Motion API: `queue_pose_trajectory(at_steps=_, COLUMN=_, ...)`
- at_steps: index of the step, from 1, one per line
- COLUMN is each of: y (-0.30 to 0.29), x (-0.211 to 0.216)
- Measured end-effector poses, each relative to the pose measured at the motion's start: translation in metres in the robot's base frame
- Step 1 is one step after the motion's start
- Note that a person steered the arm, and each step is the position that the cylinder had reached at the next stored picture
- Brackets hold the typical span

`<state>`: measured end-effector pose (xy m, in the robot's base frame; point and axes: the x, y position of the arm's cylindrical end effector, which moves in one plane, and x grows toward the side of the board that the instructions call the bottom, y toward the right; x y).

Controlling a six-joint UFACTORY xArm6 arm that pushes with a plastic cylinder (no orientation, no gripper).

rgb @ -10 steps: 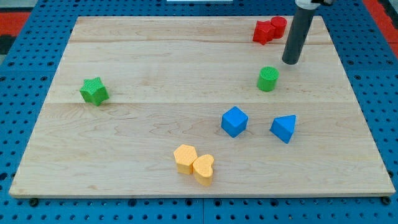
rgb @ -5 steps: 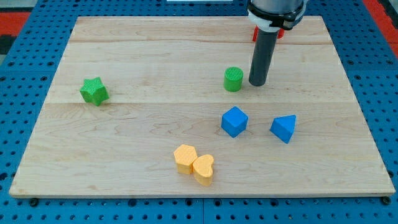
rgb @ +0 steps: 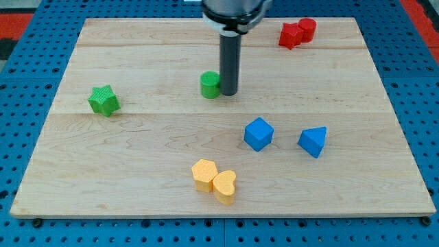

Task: Push the green circle closer to the green star

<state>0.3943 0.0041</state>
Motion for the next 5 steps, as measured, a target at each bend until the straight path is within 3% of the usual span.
queue_pose_trajectory(at_steps=1, y=0.0, x=-0.025)
queue_pose_trajectory(at_steps=5, y=-0.167, x=-0.029)
